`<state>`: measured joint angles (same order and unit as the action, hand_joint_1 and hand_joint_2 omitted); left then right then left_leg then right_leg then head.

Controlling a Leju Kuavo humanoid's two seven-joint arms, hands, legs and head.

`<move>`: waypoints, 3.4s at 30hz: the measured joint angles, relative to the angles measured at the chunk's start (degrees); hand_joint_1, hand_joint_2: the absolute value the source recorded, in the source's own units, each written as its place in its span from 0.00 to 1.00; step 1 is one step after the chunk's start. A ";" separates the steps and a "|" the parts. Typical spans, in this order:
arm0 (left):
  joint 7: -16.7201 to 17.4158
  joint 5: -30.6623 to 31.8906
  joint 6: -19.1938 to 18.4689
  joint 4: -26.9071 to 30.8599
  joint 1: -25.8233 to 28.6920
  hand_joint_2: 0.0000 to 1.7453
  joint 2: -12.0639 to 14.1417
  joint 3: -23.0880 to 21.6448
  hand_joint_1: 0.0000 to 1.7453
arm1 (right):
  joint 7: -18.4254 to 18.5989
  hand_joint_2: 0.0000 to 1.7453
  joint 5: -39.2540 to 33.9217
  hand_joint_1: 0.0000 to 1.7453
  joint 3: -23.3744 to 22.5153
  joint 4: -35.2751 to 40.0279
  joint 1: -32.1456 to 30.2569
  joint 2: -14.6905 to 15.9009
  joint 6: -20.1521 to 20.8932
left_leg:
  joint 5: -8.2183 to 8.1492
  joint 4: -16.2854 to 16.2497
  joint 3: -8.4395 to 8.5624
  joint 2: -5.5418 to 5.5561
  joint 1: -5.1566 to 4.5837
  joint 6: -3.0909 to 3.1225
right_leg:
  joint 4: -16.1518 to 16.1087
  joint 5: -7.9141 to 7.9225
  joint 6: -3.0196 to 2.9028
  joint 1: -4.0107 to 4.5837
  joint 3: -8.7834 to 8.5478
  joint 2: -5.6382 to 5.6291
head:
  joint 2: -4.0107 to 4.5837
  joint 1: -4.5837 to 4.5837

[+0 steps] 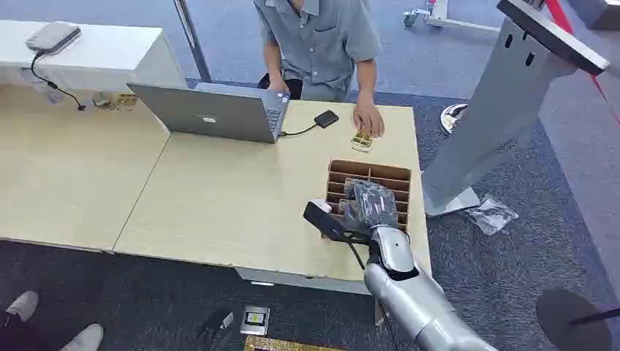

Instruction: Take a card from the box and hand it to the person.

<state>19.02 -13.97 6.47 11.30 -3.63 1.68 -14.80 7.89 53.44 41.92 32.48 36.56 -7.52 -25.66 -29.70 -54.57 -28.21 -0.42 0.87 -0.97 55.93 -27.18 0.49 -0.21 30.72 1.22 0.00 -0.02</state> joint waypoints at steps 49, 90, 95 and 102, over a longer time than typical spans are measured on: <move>-1.25 -1.44 -0.43 -0.07 -0.02 0.00 0.52 -3.39 0.00 | -2.64 1.00 2.27 1.00 -0.09 11.53 -3.01 2.12 -7.23 | 0.01 0.00 0.03 -0.02 0.00 -0.02 | 0.00 0.01 -0.01 0.00 -0.01 -0.01 | 0.00 0.00; -2.97 -2.06 -1.25 -0.17 -0.06 0.00 0.94 -6.19 0.00 | -5.68 1.00 9.22 0.00 0.11 33.66 -7.81 5.79 -9.68 | 0.01 0.00 0.04 -0.02 0.00 -0.02 | 0.00 0.01 -0.01 0.00 -0.02 -0.01 | 0.00 0.00; -3.00 -2.23 -1.25 -0.17 -0.06 0.00 0.96 -6.62 0.00 | -4.94 1.00 8.77 0.00 0.09 33.66 -7.82 5.88 -8.00 | 0.01 0.00 0.04 -0.02 0.00 -0.02 | 0.00 0.01 -0.01 0.00 -0.02 -0.01 | 0.00 0.00; -3.00 -2.45 -1.25 -0.17 -0.08 0.00 1.01 -6.93 0.00 | -4.48 1.00 7.65 0.00 0.02 33.68 -7.91 5.99 -5.97 | 0.01 0.00 0.04 -0.02 0.00 -0.02 | 0.00 0.01 -0.01 0.00 -0.02 -0.01 | 0.00 0.00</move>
<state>16.02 -16.41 5.22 11.13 -3.71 2.69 -21.73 3.41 61.09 41.94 66.16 28.65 -1.53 -31.63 -29.70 -54.57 -28.17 -0.44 0.87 -0.98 55.93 -27.17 0.49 -0.21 30.70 1.21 0.00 -0.02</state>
